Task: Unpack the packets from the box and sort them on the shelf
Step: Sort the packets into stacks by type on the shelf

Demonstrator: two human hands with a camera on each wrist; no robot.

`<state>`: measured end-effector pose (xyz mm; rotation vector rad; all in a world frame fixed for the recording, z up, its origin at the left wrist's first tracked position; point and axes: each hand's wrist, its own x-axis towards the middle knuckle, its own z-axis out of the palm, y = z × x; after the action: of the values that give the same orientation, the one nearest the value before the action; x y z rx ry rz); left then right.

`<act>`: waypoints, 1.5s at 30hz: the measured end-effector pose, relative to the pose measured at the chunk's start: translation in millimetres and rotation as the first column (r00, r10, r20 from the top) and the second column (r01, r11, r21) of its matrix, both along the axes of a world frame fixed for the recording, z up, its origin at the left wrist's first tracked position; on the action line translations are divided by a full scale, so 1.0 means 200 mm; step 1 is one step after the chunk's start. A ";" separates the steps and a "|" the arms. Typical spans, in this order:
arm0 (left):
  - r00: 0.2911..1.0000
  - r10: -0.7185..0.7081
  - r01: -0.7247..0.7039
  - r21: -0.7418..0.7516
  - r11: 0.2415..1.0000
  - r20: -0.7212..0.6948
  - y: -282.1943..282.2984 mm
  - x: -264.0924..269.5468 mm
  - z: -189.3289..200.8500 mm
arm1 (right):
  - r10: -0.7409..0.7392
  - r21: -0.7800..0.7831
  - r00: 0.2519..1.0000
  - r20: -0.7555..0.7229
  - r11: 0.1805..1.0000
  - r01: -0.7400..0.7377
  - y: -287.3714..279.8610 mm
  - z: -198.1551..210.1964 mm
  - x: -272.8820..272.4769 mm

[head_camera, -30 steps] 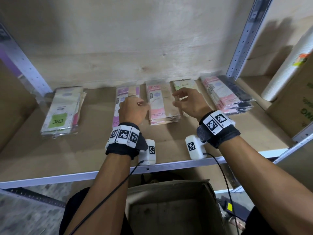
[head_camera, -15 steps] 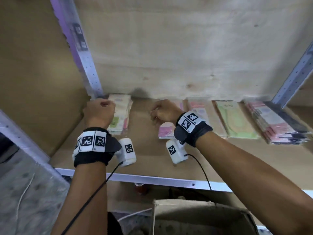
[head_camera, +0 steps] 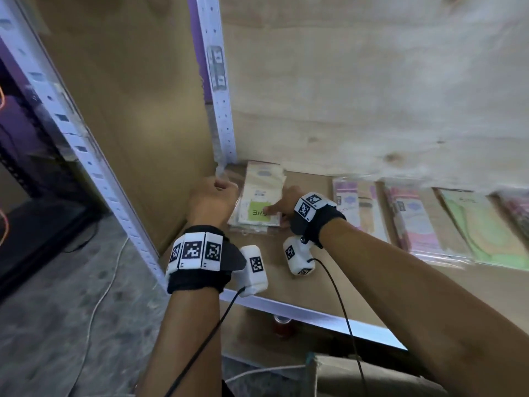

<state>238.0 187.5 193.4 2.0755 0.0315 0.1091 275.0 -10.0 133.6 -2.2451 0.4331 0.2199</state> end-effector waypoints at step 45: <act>0.753 -0.655 0.614 -0.423 0.666 0.063 -1.40 -0.61 -0.24 | -0.358 0.587 0.877 0.321 0.802 0.113 -1.25 0.16 -1.52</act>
<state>116.4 -91.9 145.5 1.5445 -0.5747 -0.4039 -28.8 -259.9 165.0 -1.5767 0.3592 -0.2509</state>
